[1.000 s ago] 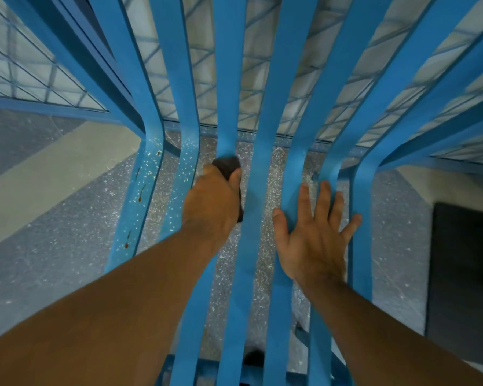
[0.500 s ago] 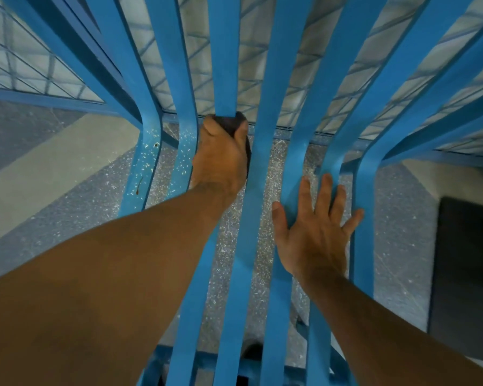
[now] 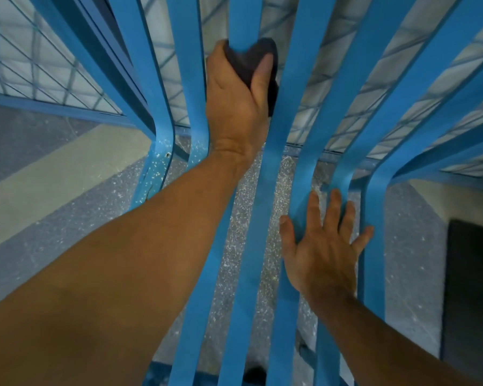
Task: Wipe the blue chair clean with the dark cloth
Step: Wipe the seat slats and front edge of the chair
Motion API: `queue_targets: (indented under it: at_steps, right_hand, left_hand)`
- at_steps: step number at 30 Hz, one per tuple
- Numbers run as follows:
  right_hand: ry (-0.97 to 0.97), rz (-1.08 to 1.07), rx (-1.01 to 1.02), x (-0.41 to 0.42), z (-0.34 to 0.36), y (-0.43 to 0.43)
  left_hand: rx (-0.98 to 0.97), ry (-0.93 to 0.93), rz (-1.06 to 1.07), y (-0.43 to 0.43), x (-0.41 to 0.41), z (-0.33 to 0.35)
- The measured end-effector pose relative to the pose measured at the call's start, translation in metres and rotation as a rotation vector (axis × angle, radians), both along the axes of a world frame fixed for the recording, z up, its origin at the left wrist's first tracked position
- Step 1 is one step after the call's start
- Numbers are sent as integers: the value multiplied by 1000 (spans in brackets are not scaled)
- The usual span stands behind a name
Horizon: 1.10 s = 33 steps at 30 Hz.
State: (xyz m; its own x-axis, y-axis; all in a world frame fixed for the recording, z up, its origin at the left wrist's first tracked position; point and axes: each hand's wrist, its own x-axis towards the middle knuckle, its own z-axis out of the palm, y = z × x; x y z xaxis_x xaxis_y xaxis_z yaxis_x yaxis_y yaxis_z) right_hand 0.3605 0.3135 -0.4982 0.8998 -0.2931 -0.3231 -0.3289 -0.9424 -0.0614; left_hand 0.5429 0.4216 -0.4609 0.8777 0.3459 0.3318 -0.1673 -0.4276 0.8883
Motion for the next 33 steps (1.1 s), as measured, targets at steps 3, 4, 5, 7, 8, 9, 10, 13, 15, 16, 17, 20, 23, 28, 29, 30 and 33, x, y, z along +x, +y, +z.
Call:
queue_targets:
  at_steps: [3, 4, 5, 7, 8, 9, 10, 13, 15, 16, 17, 20, 23, 28, 29, 30, 33]
  right_hand:
    - [11, 3, -6, 0, 0, -1]
    - [11, 2, -4, 0, 0, -1]
    - [13, 1, -3, 1, -1, -1]
    - [19, 0, 2, 1, 0, -1]
    - [23, 0, 2, 1, 1, 0]
    - [27, 1, -1, 1, 1, 0]
    - [29, 0, -4, 1, 2, -1]
    - [20, -7, -2, 1, 3, 0]
    - [10, -6, -2, 1, 3, 1]
    - [1, -6, -3, 1, 3, 1]
    - [-8, -5, -6, 0, 3, 1]
    - [-11, -10, -10, 0, 1, 1]
    - [-16, -12, -21, 1, 0, 1]
    - [0, -7, -33, 1, 0, 0]
    - [-7, -7, -32, 1, 0, 0]
    - [-18, -8, -27, 1, -1, 0]
    - [-47, -15, -3, -1, -2, -1]
  left_hand:
    - [24, 14, -14, 4, 0, -4]
    - [31, 22, -21, 5, -2, -7]
    - [42, 31, -24, 6, -3, -9]
    - [70, 59, -28, 8, -4, -10]
    - [87, 80, -35, 9, -5, -9]
    - [105, 100, -48, 9, -6, -9]
    - [120, 126, -63, 11, -8, -11]
    - [159, 273, -106, 15, -17, -19]
    - [185, 414, -137, 19, -25, -27]
    - [203, 485, -158, 22, -30, -31]
    - [226, 556, -178, 25, -36, -36]
    - [280, 744, -200, 30, -50, -41]
    - [347, 838, -199, 31, -68, -36]
    - [504, 752, -225, 45, -145, -32]
    - [560, 725, -232, 48, -161, -32]
    - [608, 702, -235, 51, -176, -33]
    - [732, 668, -261, 60, -214, -35]
